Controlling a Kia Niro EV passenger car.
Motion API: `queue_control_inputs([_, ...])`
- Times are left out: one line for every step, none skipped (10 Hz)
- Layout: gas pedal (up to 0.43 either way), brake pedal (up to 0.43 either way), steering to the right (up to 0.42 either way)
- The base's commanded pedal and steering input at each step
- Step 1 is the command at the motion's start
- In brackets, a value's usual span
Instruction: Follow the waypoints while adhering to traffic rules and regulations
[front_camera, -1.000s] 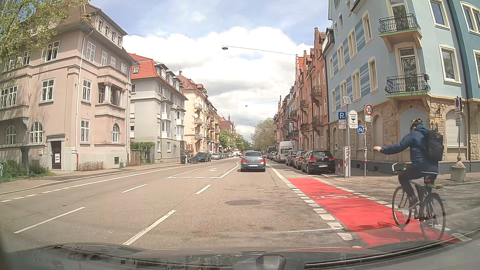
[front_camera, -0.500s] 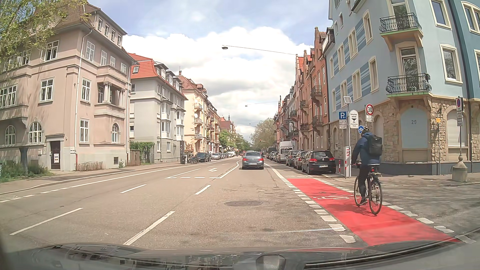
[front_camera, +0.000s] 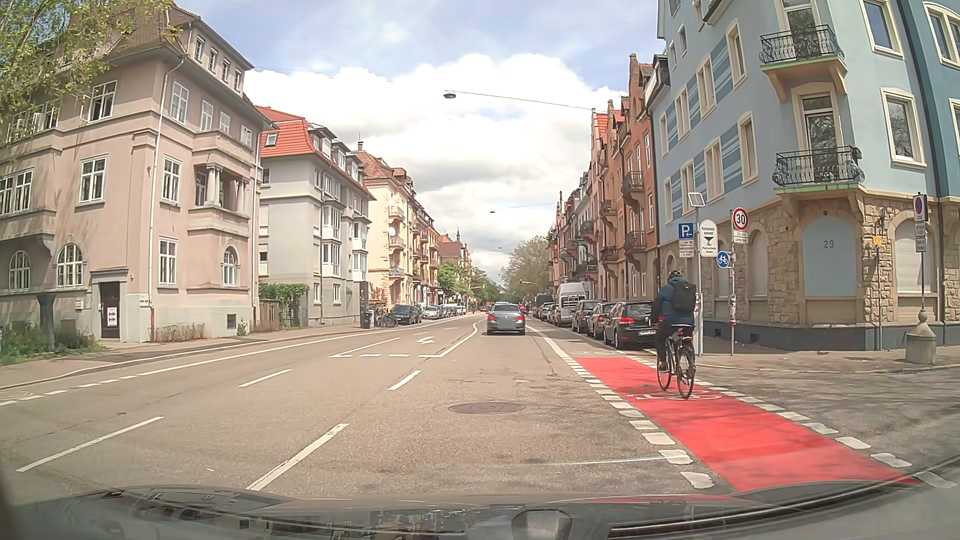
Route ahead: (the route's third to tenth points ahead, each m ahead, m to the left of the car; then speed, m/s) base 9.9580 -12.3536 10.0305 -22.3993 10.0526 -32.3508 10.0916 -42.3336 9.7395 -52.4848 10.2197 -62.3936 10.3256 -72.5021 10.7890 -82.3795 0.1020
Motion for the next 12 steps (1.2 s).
queue_control_inputs([0.0, 0.067, 0.008])
queue_control_inputs([0.0, 0.067, 0.008])
queue_control_inputs([0.0, 0.067, 0.008])
queue_control_inputs([0.0, 0.067, 0.008])
queue_control_inputs([0.0, 0.067, 0.008])
queue_control_inputs([0.0, 0.067, 0.008])
queue_control_inputs([0.0, 0.067, 0.008])
queue_control_inputs([0.0, 0.067, 0.008])
queue_control_inputs([0.0, 0.073, 0.008])
queue_control_inputs([0.0, 0.073, 0.008])
queue_control_inputs([0.0, 0.073, 0.008])
queue_control_inputs([0.0, 0.073, 0.008])
